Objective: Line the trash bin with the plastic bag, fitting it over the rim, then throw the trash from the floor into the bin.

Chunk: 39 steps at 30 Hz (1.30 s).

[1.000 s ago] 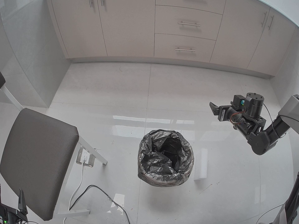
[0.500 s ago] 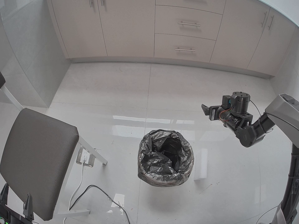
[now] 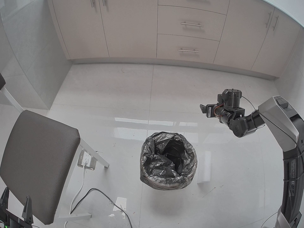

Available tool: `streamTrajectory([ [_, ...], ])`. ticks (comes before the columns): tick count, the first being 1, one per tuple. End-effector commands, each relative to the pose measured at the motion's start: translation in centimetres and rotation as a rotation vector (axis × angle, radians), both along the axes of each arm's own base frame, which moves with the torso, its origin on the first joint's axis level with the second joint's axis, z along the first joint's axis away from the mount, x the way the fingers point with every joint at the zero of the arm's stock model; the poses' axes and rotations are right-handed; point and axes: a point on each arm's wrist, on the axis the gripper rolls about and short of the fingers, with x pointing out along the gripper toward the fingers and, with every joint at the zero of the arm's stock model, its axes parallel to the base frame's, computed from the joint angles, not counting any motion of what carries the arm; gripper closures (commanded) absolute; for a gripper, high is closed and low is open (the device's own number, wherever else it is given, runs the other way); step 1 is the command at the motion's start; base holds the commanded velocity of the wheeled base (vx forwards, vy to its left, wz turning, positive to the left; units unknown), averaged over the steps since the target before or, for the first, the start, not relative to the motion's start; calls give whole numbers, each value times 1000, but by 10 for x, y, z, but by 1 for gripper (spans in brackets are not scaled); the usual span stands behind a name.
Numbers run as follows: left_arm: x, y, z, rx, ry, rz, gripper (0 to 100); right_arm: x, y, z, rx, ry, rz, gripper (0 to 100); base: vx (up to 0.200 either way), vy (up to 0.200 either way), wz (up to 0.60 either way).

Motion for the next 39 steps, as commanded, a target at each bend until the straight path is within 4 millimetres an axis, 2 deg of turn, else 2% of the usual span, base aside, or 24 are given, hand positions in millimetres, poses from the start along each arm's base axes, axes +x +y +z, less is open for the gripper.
streamTrajectory([
  [1,-1,0,-1,0,-11,1,0,33,-5,-9,-6,9,-41,0,0,0,0],
  [9,-1,0,-1,2,-11,1,0,46,-3,-17,-14,35,-40,0,0,0,0],
  [12,-1,0,-1,2,-11,1,0,60,0,-16,-15,40,-46,0,0,0,0],
  [15,-1,0,-1,2,-11,1,0,63,0,-40,-38,104,-73,0,0,0,0],
  [17,-1,0,-1,2,-11,1,0,63,0,-40,-38,104,-73,0,0,0,0],
  [18,-1,0,-1,0,-11,1,0,64,0,-50,-47,127,-81,0,0,0,0],
  [23,-1,0,-1,0,-11,1,0,63,-1,-55,-56,155,-80,0,0,0,0],
  [28,-1,0,0,0,-13,-1,0,62,-3,-84,-75,226,-98,0,0,0,0],
  [33,-1,0,-1,0,-11,-1,0,62,-5,-92,-83,242,-107,0,0,0,0],
  [39,-1,0,0,-1,-13,-1,0,60,-8,-114,-101,317,-108,0,0,0,0],
])
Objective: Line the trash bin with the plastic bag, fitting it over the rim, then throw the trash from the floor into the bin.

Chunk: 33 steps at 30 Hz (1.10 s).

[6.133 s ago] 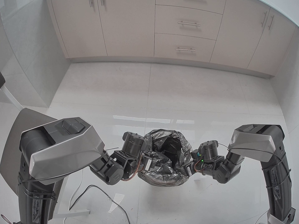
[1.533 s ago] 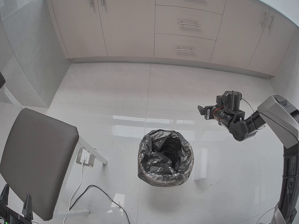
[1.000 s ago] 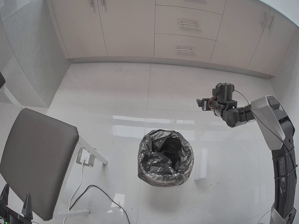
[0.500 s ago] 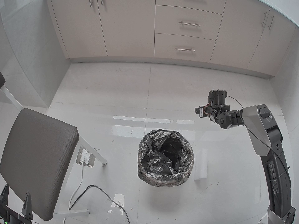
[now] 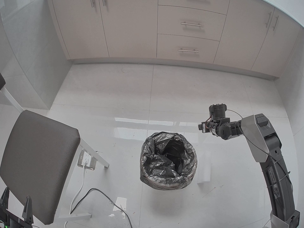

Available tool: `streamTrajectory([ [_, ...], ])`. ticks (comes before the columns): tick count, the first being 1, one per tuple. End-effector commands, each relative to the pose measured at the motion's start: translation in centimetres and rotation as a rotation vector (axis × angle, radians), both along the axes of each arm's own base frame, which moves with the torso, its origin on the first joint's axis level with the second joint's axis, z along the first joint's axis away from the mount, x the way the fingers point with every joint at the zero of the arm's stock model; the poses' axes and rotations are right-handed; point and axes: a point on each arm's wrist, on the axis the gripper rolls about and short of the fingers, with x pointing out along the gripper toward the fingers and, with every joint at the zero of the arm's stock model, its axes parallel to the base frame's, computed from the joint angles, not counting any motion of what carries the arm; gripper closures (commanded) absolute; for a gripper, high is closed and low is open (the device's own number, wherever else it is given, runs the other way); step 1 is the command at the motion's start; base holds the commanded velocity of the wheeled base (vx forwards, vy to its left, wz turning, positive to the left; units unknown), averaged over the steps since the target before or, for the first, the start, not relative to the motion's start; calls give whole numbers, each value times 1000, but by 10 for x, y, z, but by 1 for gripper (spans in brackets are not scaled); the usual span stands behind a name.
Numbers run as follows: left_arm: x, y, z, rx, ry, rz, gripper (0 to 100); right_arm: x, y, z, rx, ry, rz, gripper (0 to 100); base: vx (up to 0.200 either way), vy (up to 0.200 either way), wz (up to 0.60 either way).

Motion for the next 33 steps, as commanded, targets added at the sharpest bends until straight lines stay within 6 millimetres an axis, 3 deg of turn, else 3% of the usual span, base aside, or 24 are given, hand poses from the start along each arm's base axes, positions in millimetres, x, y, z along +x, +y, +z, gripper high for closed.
streamTrajectory([
  [1,-1,0,0,-1,-15,0,0,-4,-5,-31,-15,94,-7,0,0,0,0],
  [2,-1,0,0,-1,-15,0,0,-4,-5,-31,-15,94,-7,0,0,0,0],
  [4,-1,0,0,-1,-15,0,0,-11,-11,-58,-36,212,-18,0,0,0,0],
  [6,-1,0,0,-1,-15,0,0,-12,-13,-66,-40,241,-20,0,0,0,0],
  [7,-1,0,0,-1,-15,2,0,-18,-15,-87,-51,305,-24,0,0,0,0],
  [11,-1,0,0,-1,-15,2,0,-31,-20,-126,-72,436,-33,0,0,0,0],
  [23,-1,0,0,-3,-15,2,0,-43,-17,-152,-72,520,-41,0,0,0,0],
  [33,-1,0,0,-3,-15,2,0,-45,-12,-154,-76,524,-31,0,0,0,0],
])
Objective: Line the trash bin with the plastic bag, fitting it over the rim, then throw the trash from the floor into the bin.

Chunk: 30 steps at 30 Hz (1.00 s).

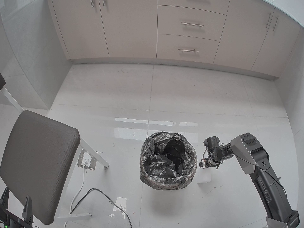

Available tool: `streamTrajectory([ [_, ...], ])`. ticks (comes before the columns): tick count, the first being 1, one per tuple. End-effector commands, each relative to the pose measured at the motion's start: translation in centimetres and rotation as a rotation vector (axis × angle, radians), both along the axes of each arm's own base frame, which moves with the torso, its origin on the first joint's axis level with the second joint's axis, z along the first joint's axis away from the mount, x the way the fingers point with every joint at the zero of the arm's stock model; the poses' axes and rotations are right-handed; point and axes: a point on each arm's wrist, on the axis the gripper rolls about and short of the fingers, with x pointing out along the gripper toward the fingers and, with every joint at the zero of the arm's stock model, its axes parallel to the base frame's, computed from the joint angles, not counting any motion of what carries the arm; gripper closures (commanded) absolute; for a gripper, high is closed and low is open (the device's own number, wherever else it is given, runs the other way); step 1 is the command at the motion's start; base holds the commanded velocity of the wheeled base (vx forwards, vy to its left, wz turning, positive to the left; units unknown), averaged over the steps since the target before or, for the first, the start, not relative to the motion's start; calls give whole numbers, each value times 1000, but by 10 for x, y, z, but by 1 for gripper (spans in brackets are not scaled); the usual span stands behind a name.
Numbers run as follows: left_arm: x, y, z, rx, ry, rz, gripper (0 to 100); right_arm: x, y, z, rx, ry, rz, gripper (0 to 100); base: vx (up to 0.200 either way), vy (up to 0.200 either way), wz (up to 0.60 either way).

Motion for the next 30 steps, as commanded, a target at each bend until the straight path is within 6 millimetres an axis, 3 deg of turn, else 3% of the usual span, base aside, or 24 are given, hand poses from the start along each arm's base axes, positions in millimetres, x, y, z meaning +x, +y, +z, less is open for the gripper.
streamTrajectory([
  [1,-1,0,0,1,-14,0,0,-2,4,-5,-2,10,8,0,0,0,0],
  [6,-1,0,0,3,-14,0,0,-8,4,-18,-6,49,11,0,0,0,0],
  [7,-1,0,0,3,-14,0,0,-11,3,-22,-9,64,11,100,0,0,0],
  [9,-1,0,0,3,-14,0,0,-15,2,-30,-14,98,12,100,0,0,0],
  [24,-1,0,0,0,-14,2,0,-19,1,-31,-17,134,-3,100,0,0,0],
  [30,-1,0,0,-2,-15,2,0,-28,-3,-35,-36,239,-11,100,0,0,0],
])
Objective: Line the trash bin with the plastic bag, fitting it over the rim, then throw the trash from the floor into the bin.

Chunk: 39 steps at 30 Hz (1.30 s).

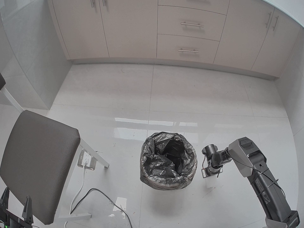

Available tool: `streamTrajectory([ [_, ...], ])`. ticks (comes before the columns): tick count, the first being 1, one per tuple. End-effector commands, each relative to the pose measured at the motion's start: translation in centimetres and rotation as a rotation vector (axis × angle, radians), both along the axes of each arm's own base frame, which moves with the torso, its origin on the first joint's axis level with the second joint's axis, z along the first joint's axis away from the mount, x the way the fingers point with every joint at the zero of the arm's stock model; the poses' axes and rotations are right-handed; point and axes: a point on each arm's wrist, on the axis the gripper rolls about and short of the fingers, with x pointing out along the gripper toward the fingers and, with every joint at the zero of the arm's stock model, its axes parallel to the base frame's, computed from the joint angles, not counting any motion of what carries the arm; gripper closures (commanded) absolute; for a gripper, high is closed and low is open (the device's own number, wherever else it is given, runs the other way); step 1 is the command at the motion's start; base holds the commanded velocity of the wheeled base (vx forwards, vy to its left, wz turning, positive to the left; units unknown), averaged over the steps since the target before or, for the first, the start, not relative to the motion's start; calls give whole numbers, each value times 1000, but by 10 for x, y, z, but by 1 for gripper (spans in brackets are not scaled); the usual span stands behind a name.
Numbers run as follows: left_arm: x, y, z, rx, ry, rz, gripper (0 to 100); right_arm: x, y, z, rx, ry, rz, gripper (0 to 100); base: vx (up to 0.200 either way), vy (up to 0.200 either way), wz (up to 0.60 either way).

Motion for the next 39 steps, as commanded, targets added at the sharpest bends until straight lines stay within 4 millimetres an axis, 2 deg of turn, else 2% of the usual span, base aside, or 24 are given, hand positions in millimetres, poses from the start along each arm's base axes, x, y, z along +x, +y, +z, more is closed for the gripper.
streamTrajectory([
  [1,-1,0,0,-1,-16,0,0,-8,-3,-4,-13,76,-5,100,0,0,0],
  [3,-1,0,0,-1,-16,0,0,-9,-4,-3,-16,96,-14,100,0,0,0],
  [9,-1,0,0,-3,-18,1,0,4,-6,31,-13,20,-61,100,0,0,0],
  [16,-1,0,0,-4,-18,1,0,9,-3,46,-8,-9,-60,100,0,0,0],
  [21,-1,0,0,-12,-19,1,0,13,2,64,-4,-43,-52,100,0,0,0],
  [25,-1,0,0,-12,-19,1,0,17,0,92,1,-60,-60,100,0,0,0],
  [26,-1,0,0,-12,-19,1,0,17,0,92,1,-60,-60,100,0,0,0],
  [28,-1,0,0,-12,-19,1,0,22,-4,128,14,-106,-83,100,0,0,0],
  [29,-1,0,0,-12,-19,1,0,22,-5,136,17,-113,-87,100,0,0,0],
  [31,-1,0,0,-9,-17,1,0,23,-11,163,25,-138,-111,100,0,0,0],
  [32,-1,0,0,-9,-17,1,0,23,-11,163,25,-138,-111,100,0,0,0],
  [33,-1,0,0,-4,-18,5,0,22,-13,189,36,-164,-129,100,0,0,0],
  [34,-1,0,-2,2,-14,14,0,21,-19,206,44,-181,-149,100,0,0,0],
  [36,-1,0,-2,6,-12,23,0,19,-21,217,49,-190,-156,100,0,0,0],
  [37,-1,1,-2,8,-12,43,0,16,-23,233,56,-195,-165,100,0,0,0],
  [39,-1,1,-2,7,-12,48,0,12,-22,247,61,-195,-169,100,0,0,0],
])
